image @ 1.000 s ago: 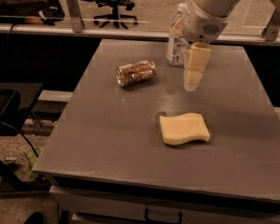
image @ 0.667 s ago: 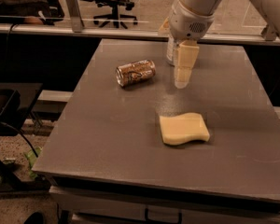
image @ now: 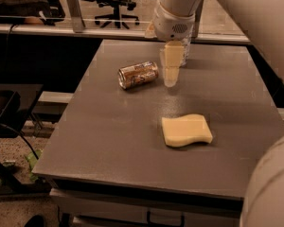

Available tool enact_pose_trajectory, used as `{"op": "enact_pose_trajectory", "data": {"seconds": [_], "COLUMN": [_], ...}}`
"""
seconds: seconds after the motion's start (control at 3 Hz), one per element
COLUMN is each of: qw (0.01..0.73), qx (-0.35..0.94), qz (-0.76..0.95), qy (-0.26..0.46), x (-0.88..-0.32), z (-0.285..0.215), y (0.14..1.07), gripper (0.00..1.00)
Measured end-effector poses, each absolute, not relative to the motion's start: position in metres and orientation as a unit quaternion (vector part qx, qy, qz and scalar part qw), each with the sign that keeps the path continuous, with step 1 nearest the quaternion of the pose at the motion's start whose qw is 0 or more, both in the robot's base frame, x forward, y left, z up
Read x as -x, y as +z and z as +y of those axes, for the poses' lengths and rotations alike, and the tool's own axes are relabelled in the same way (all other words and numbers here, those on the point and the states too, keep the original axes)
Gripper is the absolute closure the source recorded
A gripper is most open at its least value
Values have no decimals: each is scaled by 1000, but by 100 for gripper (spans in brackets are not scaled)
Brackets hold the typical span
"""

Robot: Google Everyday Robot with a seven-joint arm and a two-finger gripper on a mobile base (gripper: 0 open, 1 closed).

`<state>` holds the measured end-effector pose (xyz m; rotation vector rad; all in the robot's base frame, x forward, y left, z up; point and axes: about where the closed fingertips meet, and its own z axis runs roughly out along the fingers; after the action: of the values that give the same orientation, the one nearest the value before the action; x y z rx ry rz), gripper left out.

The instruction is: Place orange can upright

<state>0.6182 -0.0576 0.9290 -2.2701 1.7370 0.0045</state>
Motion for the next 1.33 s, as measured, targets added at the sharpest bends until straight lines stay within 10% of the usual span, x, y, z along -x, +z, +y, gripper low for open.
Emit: {"op": "enact_pose_trajectory", "data": {"seconds": [1.33], "qw": [89], "qx": [830], "qz": [551], "qy": [22], "x": [-662], "z": [-26], "y": [870], "gripper": [0]}}
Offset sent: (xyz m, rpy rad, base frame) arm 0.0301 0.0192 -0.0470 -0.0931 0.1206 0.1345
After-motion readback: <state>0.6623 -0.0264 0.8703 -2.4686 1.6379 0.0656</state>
